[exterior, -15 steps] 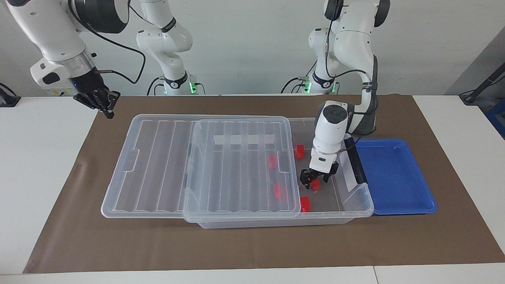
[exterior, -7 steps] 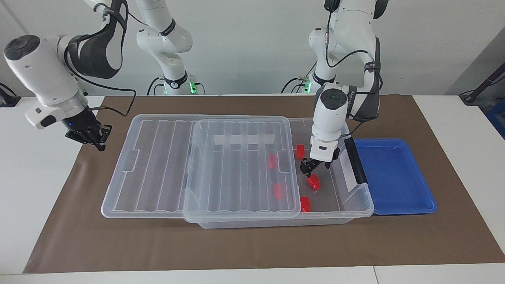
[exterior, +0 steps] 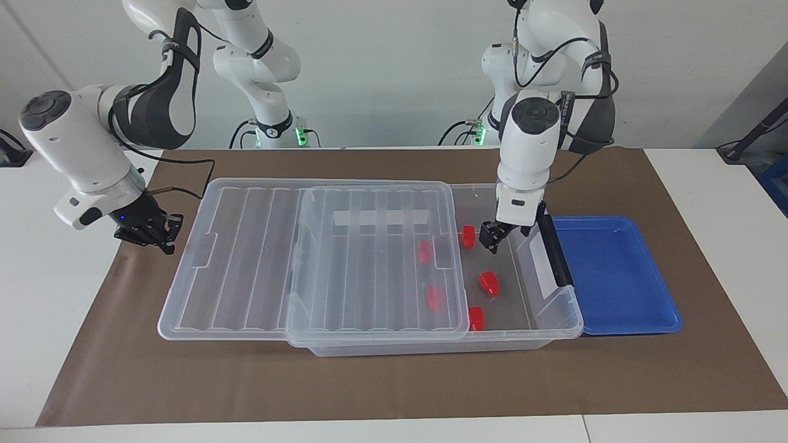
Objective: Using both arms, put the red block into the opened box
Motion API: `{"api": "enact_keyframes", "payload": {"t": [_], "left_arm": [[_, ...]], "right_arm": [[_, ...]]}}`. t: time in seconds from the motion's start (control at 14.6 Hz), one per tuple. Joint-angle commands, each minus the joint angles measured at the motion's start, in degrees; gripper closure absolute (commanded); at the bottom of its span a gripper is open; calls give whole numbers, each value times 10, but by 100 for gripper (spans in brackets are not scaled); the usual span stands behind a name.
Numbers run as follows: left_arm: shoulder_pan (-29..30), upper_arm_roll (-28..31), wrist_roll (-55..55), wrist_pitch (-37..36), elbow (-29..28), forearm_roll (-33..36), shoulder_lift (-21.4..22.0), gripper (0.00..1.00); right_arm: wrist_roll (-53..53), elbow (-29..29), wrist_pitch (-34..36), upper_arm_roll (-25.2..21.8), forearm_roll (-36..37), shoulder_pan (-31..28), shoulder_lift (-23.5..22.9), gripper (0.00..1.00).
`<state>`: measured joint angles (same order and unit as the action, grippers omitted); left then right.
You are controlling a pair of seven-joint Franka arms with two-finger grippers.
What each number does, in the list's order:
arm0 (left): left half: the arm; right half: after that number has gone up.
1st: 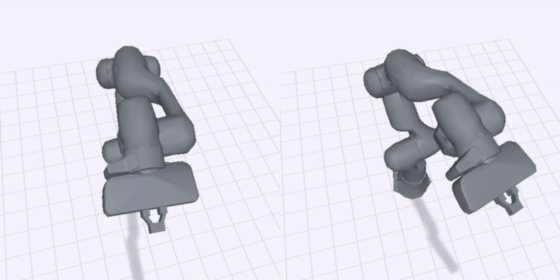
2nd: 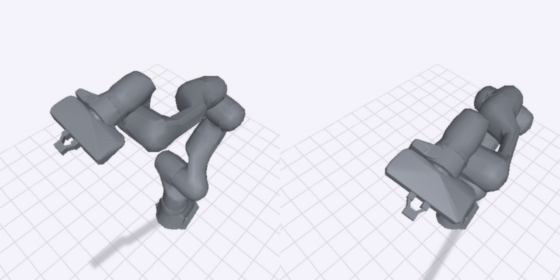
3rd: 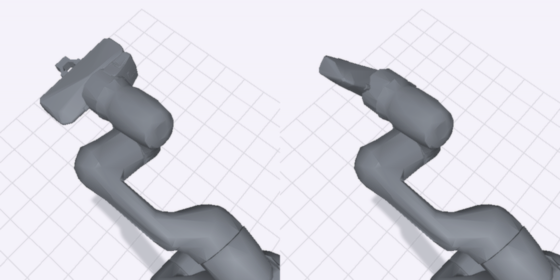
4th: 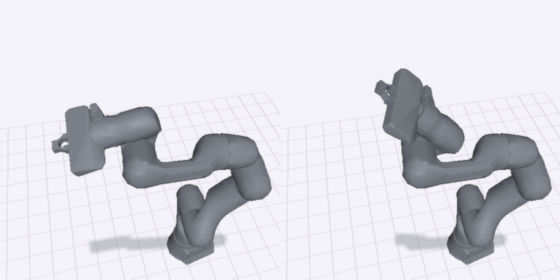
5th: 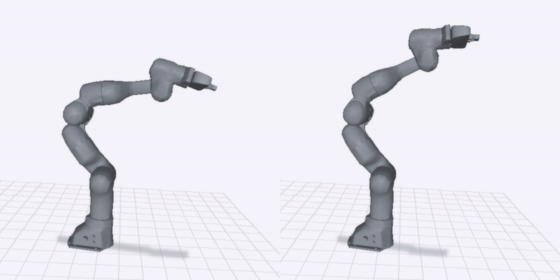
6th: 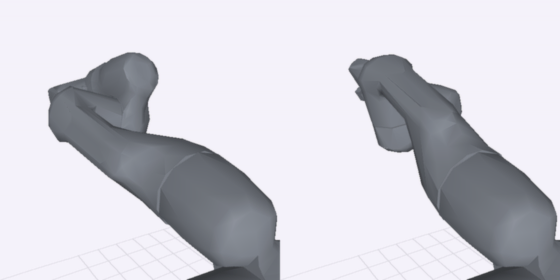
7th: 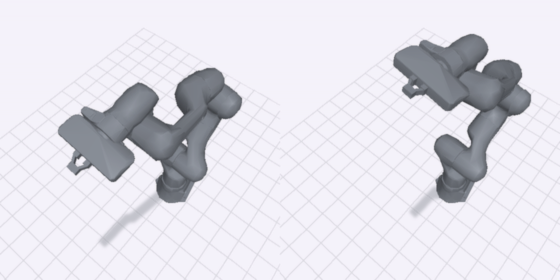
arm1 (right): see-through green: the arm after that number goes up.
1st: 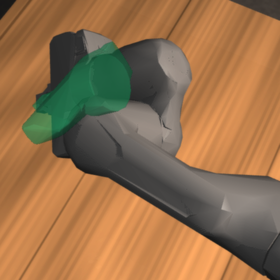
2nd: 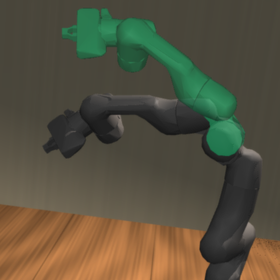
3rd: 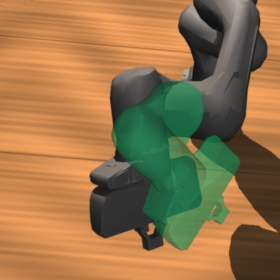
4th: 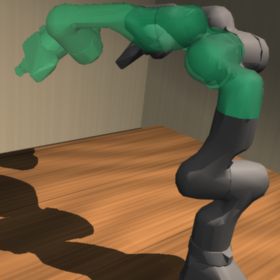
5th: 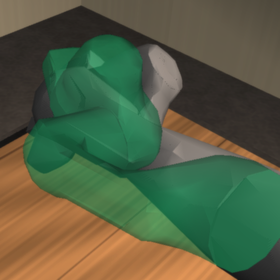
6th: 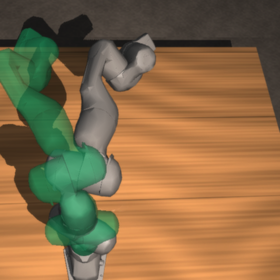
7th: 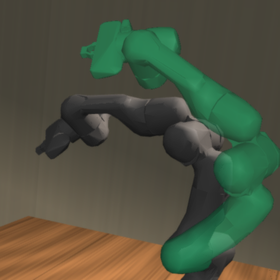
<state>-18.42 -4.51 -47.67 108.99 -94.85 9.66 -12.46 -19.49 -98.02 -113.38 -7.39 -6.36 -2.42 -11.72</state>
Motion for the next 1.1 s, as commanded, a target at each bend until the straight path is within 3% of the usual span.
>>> {"api": "enact_keyframes", "payload": {"t": [0.0, 0.27, 0.48, 0.75, 1.03], "left_arm": [[-1, 5, -2, -39, 4, 9, 35, 0], [12, 11, 58, -69, 1, 7, 71, 0], [51, 11, 163, -118, -4, -1, 114, 0], [130, 13, 290, -157, 0, -29, 149, 0], [159, 12, 334, -176, 4, -36, 173, 0]], "right_arm": [[-16, 2, -18, 4, -34, -1, -14, 100], [-8, 0, -30, 19, -44, 0, -15, 100], [16, -1, -42, 40, -47, 2, -15, 100], [63, -2, -49, 40, -48, 41, -16, 100], [107, -3, -49, 41, -49, 72, -15, 100]]}}
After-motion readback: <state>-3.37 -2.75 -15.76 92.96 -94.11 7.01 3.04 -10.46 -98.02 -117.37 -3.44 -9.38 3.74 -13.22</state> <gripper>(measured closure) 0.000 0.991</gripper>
